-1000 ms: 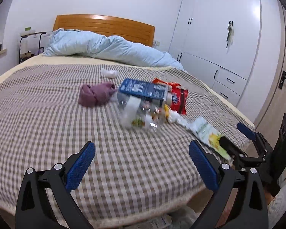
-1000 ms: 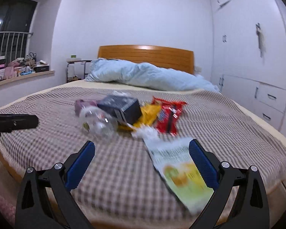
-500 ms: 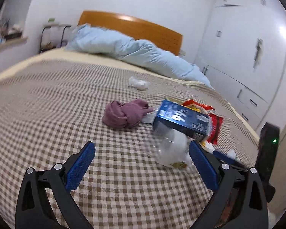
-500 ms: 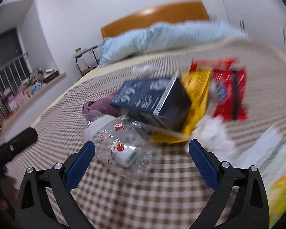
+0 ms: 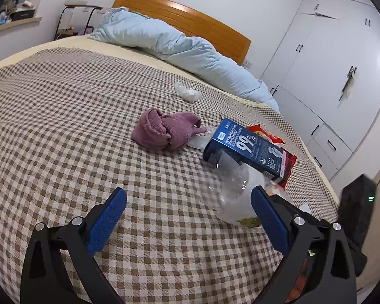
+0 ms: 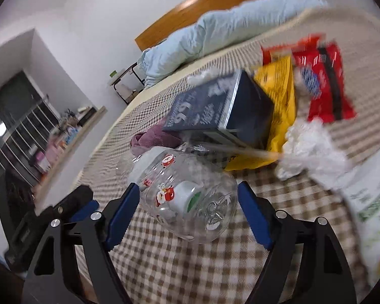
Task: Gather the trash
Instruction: 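Close the right tool on the clear plastic bottle and lift it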
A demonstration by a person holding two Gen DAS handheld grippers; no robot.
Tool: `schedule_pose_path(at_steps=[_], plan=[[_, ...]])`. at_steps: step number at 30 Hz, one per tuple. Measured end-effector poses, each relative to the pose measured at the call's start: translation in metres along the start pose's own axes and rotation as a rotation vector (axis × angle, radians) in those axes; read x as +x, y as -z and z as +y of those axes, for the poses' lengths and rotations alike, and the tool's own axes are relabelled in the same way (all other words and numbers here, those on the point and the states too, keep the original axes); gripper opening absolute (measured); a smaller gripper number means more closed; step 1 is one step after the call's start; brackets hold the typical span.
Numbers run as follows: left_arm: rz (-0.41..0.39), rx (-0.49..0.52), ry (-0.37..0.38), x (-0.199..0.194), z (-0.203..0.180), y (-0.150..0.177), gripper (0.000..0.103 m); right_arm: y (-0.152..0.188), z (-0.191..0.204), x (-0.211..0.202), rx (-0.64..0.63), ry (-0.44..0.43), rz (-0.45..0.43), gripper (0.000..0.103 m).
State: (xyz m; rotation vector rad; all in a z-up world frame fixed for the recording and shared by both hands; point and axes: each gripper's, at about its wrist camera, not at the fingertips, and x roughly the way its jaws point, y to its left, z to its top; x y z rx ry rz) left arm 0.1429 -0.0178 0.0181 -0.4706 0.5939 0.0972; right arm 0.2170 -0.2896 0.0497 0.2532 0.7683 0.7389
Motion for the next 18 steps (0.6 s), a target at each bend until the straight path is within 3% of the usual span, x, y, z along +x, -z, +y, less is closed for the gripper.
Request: schedule_pose_path(at_steps=[4,6,13,17,18], plan=[[-0.008,0.045,-0.013,-0.004,-0.009,0.003,0.096,0.000,0.024,-0.025,-0.242,0.220,-0.073,0.076],[-0.010,0.068,-0.018,-0.005,-0.015,0.005,0.095,0.004,0.032,-0.035,-0.317,0.273,-0.086,0.076],[0.003,0.122,0.041,0.003,-0.041,0.014,0.095,0.008,0.028,-0.045,-0.329,0.244,-0.041,0.076],[0.060,0.149,0.030,0.022,-0.050,0.023,0.096,0.020,0.017,-0.041,-0.295,0.198,0.015,0.076],[0.081,0.153,-0.005,0.029,-0.052,0.027,0.097,0.022,0.013,-0.041,-0.285,0.201,0.022,0.076]])
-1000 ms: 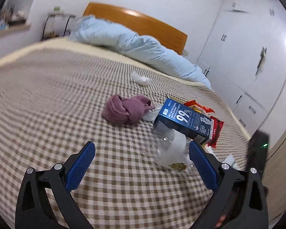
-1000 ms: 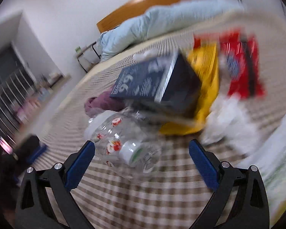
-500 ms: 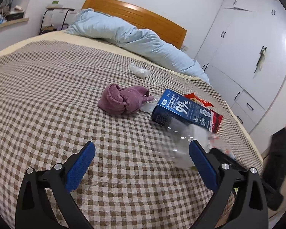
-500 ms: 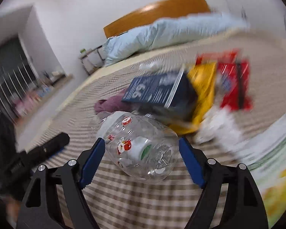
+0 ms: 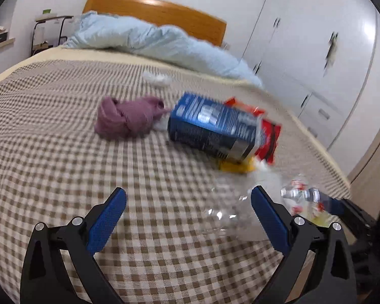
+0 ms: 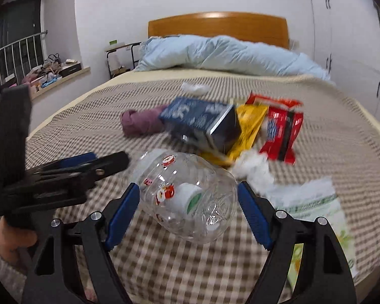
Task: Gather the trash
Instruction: 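Close the right tool on the clear plastic bottle and lift it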
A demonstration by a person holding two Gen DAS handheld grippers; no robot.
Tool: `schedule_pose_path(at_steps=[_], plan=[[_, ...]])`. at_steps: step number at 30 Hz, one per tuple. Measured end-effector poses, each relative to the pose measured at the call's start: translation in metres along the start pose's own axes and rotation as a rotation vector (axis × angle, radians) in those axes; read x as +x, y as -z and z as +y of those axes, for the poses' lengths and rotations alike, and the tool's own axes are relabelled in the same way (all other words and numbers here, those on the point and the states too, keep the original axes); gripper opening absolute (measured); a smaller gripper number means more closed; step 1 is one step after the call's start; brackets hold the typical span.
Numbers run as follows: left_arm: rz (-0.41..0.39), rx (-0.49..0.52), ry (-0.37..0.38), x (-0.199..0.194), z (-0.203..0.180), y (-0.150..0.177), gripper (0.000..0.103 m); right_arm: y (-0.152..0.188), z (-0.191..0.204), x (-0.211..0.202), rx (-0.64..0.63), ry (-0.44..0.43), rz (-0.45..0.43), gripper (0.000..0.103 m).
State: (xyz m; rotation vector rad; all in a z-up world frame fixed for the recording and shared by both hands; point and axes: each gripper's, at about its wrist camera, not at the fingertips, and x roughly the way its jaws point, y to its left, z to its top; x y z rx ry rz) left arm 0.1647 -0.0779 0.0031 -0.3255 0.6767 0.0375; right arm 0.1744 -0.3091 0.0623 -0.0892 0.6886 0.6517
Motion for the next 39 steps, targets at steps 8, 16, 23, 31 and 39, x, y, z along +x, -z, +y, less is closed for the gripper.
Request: schedule_pose_path(at_steps=[8,16,23,31,39], plan=[[0.024,-0.040,-0.003,0.009,0.007,-0.001,0.097,0.012,-0.023,-0.014,0.063,0.015,-0.003,0.076],[0.013,-0.010,-0.011,0.007,0.000,0.000,0.097,0.018,-0.053,-0.027,0.141,0.118,-0.044,0.076],[-0.001,0.011,-0.029,0.003,-0.006,0.002,0.097,0.027,-0.073,-0.027,0.186,0.195,0.031,0.078],[-0.002,0.031,-0.022,-0.001,-0.010,0.001,0.096,0.013,-0.053,-0.026,-0.034,0.241,0.123,0.084],[-0.013,0.041,-0.014,-0.010,-0.010,0.001,0.096,-0.011,-0.018,0.009,-0.357,0.289,0.322,0.084]])
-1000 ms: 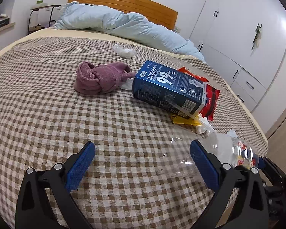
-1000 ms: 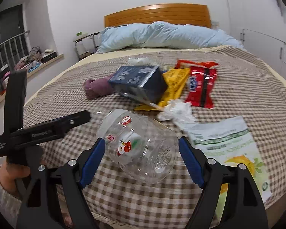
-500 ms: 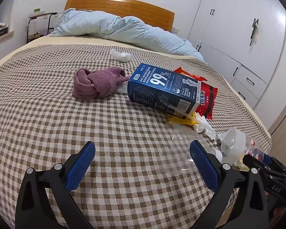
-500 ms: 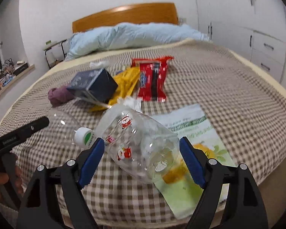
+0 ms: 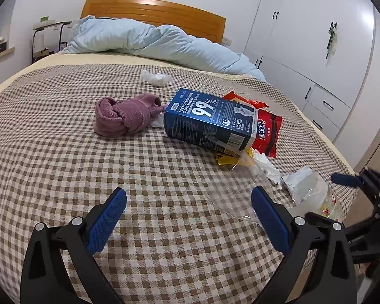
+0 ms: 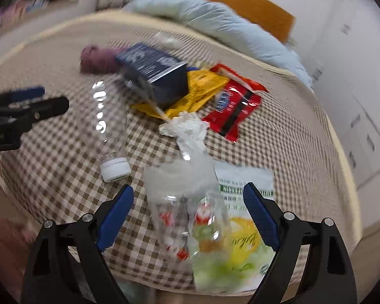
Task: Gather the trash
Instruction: 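Close the right tool on the clear plastic bottle and lift it, then hold the bottle up with the right tool while the left tool approaches the blue box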
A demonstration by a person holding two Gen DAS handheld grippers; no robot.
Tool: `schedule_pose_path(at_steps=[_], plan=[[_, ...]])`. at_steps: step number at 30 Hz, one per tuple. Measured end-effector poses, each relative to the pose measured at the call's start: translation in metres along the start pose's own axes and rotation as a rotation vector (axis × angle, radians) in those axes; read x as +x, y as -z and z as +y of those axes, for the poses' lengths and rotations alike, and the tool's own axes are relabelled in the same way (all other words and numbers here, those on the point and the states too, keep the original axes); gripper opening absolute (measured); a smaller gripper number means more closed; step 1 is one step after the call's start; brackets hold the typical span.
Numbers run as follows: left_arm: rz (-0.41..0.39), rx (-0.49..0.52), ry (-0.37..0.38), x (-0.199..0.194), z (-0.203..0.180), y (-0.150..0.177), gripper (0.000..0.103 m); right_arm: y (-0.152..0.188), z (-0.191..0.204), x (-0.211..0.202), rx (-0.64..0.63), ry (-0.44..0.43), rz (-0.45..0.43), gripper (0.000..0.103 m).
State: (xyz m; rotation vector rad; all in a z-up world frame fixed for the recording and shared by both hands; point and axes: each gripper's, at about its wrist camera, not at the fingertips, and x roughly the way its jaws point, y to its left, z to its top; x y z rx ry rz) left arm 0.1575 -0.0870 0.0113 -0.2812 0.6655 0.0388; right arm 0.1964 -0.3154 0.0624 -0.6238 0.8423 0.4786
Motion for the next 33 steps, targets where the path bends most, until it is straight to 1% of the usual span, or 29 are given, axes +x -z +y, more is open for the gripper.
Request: schedule_pose_path(at_steps=[3,4,5,6,8,10,12,15,17,18,19,22,24,25,27,28,29,31,33], plan=[[0.000,-0.001,0.000,-0.002,0.002,-0.001,0.096,-0.016,-0.003,0.016,-0.017,0.005,0.088,0.084],[0.000,-0.003,0.000,-0.002,0.003,-0.001,0.096,-0.020,-0.005,0.021,-0.007,-0.001,0.123,0.075],[0.001,-0.005,0.000,-0.002,0.004,-0.001,0.096,-0.021,-0.008,0.025,0.009,-0.019,0.152,0.061],[0.002,-0.009,0.001,-0.002,0.005,-0.002,0.096,-0.022,-0.011,0.026,0.034,-0.034,0.171,0.058],[0.002,-0.016,0.003,-0.003,0.007,-0.002,0.096,-0.021,-0.015,0.023,0.056,-0.056,0.167,0.057],[-0.003,-0.022,0.006,-0.004,0.009,-0.004,0.096,-0.019,-0.020,0.016,0.101,-0.081,0.139,0.057],[-0.006,-0.026,0.009,-0.005,0.009,-0.005,0.096,-0.018,-0.022,0.008,0.135,-0.087,0.094,0.057],[-0.006,-0.026,0.010,-0.005,0.009,-0.004,0.096,-0.015,-0.027,-0.009,0.203,-0.095,-0.016,0.057],[-0.007,-0.020,0.007,-0.005,0.008,-0.004,0.096,-0.010,-0.032,-0.024,0.274,-0.057,-0.135,0.057],[-0.009,-0.017,0.005,-0.005,0.008,-0.004,0.096,-0.002,-0.037,-0.032,0.341,-0.022,-0.224,0.057],[-0.010,-0.017,0.003,-0.005,0.007,-0.004,0.096,0.004,-0.039,-0.040,0.397,-0.017,-0.297,0.057],[-0.012,-0.022,0.005,-0.006,0.006,-0.003,0.096,0.036,-0.045,-0.046,0.581,-0.067,-0.530,0.057],[-0.007,-0.015,0.007,-0.004,0.003,-0.001,0.096,0.052,-0.044,-0.039,0.661,-0.045,-0.608,0.057],[-0.005,-0.006,0.008,-0.004,0.001,-0.001,0.096,0.057,-0.043,-0.037,0.681,-0.029,-0.638,0.057],[-0.006,0.017,0.009,-0.004,-0.003,0.001,0.096,0.061,-0.042,-0.035,0.706,0.009,-0.657,0.057],[-0.010,0.027,0.008,-0.004,-0.003,0.001,0.096,0.063,-0.043,-0.038,0.706,0.009,-0.670,0.057],[-0.016,0.039,0.008,-0.005,-0.005,0.001,0.096,0.062,-0.044,-0.041,0.700,0.015,-0.683,0.057],[-0.022,0.046,0.013,-0.005,-0.006,0.001,0.096,0.065,-0.044,-0.047,0.676,0.069,-0.713,0.057],[-0.025,0.043,0.017,-0.005,-0.007,0.001,0.096,0.067,-0.044,-0.049,0.662,0.090,-0.724,0.057]])
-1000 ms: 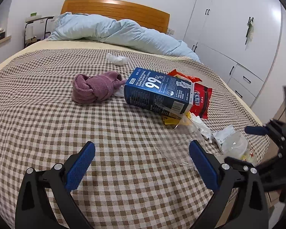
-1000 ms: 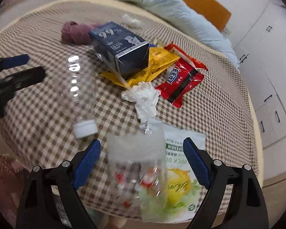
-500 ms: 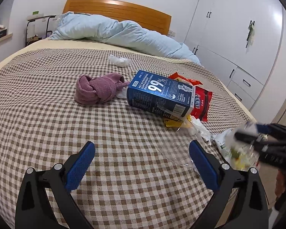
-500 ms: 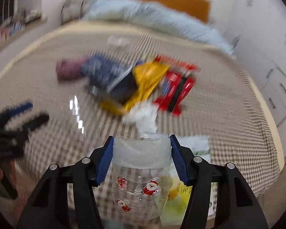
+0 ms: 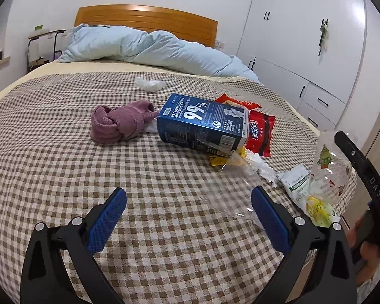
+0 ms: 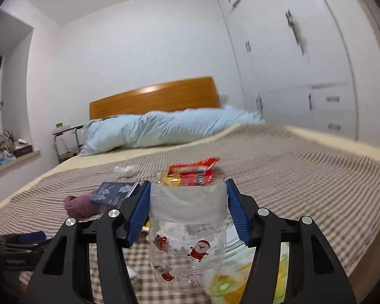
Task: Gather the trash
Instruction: 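Hold the bottle up with the right tool while the left tool approaches the blue box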
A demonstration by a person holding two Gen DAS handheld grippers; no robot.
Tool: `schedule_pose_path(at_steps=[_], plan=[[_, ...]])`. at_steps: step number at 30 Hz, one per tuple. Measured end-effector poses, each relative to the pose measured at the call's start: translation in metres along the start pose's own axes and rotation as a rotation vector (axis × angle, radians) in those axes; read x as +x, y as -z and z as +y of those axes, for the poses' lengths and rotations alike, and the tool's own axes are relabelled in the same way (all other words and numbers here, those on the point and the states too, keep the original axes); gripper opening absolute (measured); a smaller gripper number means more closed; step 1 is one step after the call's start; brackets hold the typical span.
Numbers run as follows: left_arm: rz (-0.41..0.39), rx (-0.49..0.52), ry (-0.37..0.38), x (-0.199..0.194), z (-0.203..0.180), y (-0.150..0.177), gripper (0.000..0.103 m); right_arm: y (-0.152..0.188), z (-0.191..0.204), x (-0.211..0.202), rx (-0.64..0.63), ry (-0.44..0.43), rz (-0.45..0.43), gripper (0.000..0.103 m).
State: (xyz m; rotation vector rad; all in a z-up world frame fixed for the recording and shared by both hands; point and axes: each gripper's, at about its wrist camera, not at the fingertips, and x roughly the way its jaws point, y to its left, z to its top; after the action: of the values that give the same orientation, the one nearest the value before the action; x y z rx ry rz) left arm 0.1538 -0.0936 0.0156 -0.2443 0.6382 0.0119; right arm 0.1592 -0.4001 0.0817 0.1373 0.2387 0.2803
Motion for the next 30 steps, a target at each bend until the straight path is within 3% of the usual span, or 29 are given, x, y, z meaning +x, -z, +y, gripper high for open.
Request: schedule_pose_path(at_steps=[23,30], plan=[[-0.005,0.072,0.005,0.002,-0.018,0.008,0.096,0.002,-0.030,-0.002,0.038,0.039,-0.004,0.058],[-0.027,0.050,0.050,0.000,-0.014,-0.017,0.096,0.000,-0.035,-0.002,0.051,0.044,-0.006,0.058]])
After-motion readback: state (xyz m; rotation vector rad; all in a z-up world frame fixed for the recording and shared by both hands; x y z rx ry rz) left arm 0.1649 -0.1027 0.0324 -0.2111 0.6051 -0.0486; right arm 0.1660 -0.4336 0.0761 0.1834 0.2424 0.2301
